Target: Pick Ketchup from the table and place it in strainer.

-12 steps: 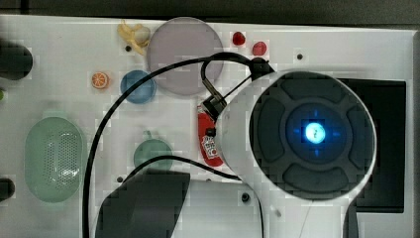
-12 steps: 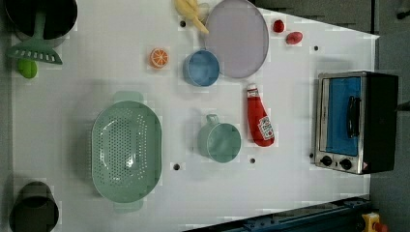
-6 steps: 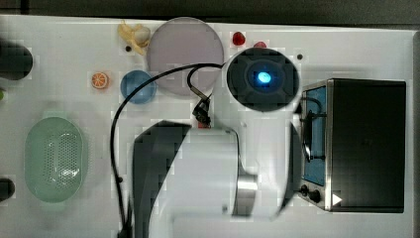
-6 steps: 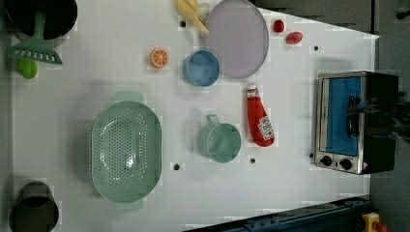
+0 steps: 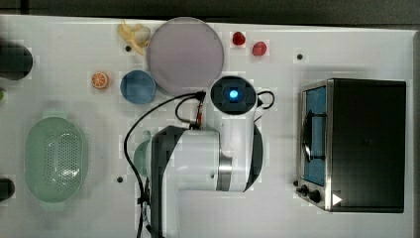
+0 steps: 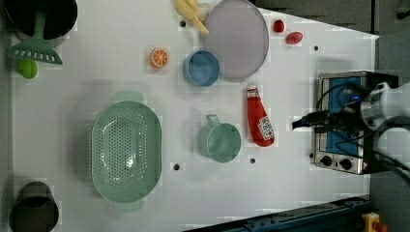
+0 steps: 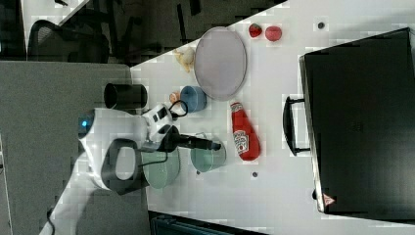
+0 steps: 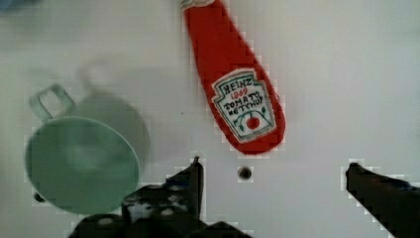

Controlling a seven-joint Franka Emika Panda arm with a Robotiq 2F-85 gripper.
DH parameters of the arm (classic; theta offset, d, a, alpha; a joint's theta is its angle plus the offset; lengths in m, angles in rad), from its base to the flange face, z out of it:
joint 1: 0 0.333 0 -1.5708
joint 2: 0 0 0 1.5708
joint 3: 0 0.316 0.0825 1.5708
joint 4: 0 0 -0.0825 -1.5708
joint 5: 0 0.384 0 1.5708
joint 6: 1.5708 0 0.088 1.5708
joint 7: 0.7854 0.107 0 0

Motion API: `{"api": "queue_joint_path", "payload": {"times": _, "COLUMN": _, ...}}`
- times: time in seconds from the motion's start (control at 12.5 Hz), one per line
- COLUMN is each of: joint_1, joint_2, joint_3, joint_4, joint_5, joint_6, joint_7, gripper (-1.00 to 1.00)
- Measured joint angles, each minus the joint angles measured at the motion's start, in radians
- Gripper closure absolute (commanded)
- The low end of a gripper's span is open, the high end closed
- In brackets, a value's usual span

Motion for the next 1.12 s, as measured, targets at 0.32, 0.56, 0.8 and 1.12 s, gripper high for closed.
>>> {"api": "queue_joint_path", "payload": {"times": 0.32, "joint_1": 0.008, "joint_2": 0.014, "joint_3": 0.011, "joint_4": -0.096, "joint_5": -0.003, "joint_6": 0.203, "joint_7": -0.145, "gripper": -1.0}}
{"api": "queue_joint_path", "payload": {"times": 0.56, "joint_1": 0.009, "joint_2": 0.091, "joint_3": 0.012, "joint_4": -0.105, "joint_5": -0.063, "joint_6": 0.335, "joint_7": -0.166, "gripper": -1.0}}
{"api": "queue_joint_path", "payload": {"times": 0.8, "joint_1": 0.01, "joint_2": 0.204, "joint_3": 0.01, "joint_4": -0.111, "joint_5": -0.074, "joint_6": 0.427, "joint_7": -0.171, "gripper": -1.0}}
{"api": "queue_joint_path", "payload": {"times": 1.12, "joint_1": 0.023, "joint_2": 0.347, "joint_3": 0.004, "joint_4": -0.129, "joint_5": -0.076, "joint_6": 0.488, "joint_7": -0.187, "gripper": -0.93}}
